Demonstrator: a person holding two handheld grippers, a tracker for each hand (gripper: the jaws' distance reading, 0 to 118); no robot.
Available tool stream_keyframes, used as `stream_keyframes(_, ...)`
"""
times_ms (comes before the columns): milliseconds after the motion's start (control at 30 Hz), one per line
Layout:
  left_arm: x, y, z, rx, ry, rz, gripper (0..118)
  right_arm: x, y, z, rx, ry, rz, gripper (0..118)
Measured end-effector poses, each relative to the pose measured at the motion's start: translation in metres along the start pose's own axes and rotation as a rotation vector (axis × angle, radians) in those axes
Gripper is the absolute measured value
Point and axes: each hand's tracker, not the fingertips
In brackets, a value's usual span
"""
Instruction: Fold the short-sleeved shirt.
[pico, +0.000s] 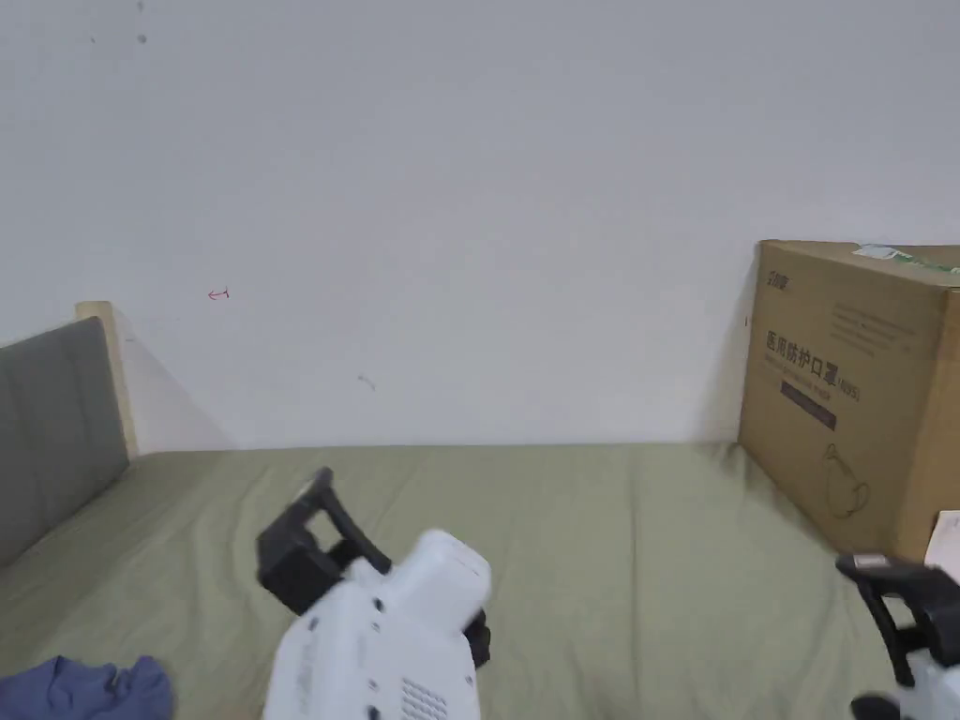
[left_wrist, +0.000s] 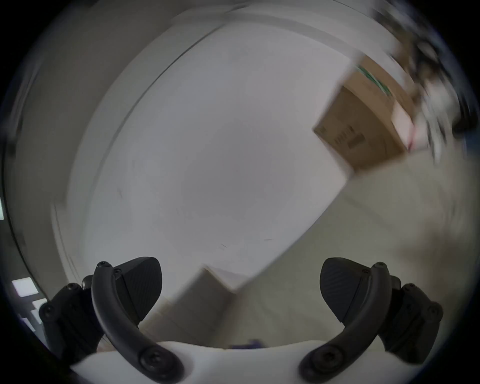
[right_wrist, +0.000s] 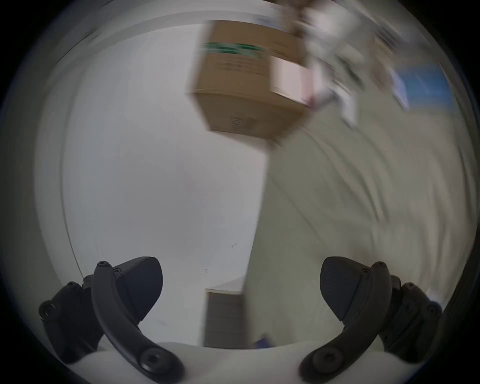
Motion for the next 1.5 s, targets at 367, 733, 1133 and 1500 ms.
stream_keyframes(367, -0.051, -0.020, 0.004, -0.028, -0.069, 0.671, 118, -0.068, -0.079, 0.011, 0.117, -0.051, 1.286, 118)
stream_keyframes(733, -0.048, -0.025, 0.010, -0.031, -0.037, 0.652, 118, -0.067, -0.090, 0.018, 0.141, -0.009, 1.278, 118)
stream_keyframes(1133, -0.044, -0.020, 0.012, -0.006, -0.056, 0.624, 118, -0.071, -0.093, 0.017, 0.145, -0.021, 1.268, 118)
stream_keyframes(1500, -0.047, -0.017, 0.011, -0.011, -0.016, 0.639, 118, -0.072, -0.091, 0.018, 0.160, -0.028, 1.263, 118)
